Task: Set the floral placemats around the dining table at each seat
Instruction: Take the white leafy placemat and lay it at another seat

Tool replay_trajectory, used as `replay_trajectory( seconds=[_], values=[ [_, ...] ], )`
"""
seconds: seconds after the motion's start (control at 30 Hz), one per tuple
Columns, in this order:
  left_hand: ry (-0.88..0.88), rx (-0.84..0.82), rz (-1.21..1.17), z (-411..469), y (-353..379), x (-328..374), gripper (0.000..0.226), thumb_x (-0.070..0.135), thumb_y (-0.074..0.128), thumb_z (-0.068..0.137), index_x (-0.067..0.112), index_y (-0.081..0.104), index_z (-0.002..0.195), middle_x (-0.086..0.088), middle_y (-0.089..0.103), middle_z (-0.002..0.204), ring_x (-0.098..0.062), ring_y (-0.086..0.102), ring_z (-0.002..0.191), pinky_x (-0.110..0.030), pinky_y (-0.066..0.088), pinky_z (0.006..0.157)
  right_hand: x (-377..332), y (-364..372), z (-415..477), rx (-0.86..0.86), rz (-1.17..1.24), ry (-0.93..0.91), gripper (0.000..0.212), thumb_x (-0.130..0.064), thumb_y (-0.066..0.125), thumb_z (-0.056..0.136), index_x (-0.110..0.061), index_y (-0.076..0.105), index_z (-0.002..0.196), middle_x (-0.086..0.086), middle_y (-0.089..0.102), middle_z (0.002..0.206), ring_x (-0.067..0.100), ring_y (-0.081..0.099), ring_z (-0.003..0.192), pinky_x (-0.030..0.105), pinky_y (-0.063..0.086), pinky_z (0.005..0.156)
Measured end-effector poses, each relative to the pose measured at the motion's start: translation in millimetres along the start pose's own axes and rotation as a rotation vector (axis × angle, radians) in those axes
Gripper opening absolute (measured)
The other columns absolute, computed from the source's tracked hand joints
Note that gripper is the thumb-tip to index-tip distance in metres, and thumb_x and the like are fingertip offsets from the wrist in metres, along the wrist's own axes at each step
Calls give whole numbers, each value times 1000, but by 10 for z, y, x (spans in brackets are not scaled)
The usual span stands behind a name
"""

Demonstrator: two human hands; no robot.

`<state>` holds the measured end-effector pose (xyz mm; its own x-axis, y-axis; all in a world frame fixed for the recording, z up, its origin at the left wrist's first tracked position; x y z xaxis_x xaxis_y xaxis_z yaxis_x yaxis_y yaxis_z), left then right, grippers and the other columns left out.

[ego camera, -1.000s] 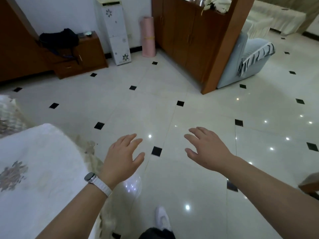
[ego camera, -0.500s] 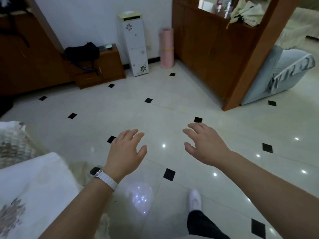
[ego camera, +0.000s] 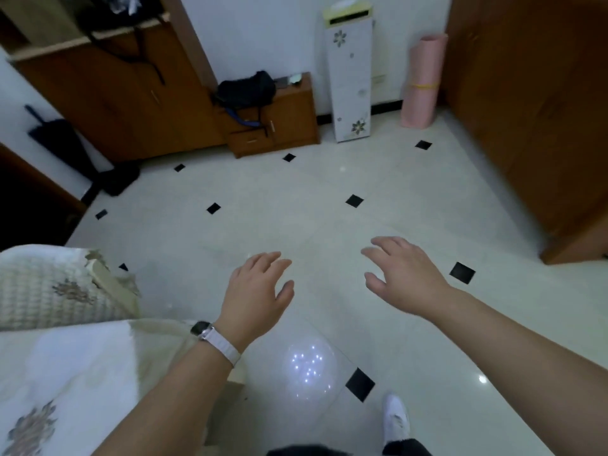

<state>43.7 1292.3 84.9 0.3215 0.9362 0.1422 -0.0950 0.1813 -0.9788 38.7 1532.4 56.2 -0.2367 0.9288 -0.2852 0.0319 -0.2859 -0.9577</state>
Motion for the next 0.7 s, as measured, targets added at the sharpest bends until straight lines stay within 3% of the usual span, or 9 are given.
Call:
replay_trajectory(
  seconds=[0.23, 0.47, 0.7],
  values=[
    [-187, 27, 23, 425, -72, -498, 42, 41, 45, 85, 23, 64, 118, 0, 62, 127, -27, 54, 119, -43, 45, 93, -132, -13, 992, -36, 67, -129, 47, -37, 56, 90, -21, 53, 135, 3, 47, 144, 24, 38, 134, 40, 33, 105],
    [-389, 42, 12, 679, 46, -1801, 48, 43, 44, 84, 20, 63, 122, -4, 62, 128, -29, 52, 120, -47, 45, 97, -814, 420, 2230, -134, 71, -264, 48, -39, 51, 93, -23, 48, 138, 0, 41, 148, 21, 32, 138, 37, 26, 109],
    [-524, 47, -37, 1237, 218, -3383, 52, 46, 42, 82, 21, 64, 122, -4, 61, 129, -29, 52, 121, -45, 44, 97, -1603, 814, 3614, -214, -121, -426, 47, -40, 52, 92, -23, 51, 136, 1, 45, 147, 21, 35, 137, 37, 28, 108]
  ],
)
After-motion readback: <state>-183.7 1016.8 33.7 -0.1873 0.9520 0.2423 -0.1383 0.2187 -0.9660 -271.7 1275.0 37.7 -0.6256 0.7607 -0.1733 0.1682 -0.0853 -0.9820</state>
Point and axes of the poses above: each hand's wrist, its own z-axis towards the middle knuckle, its own y-axis out of the palm, x = y × z, the point moved 8 cm from there along z, towards the middle knuckle
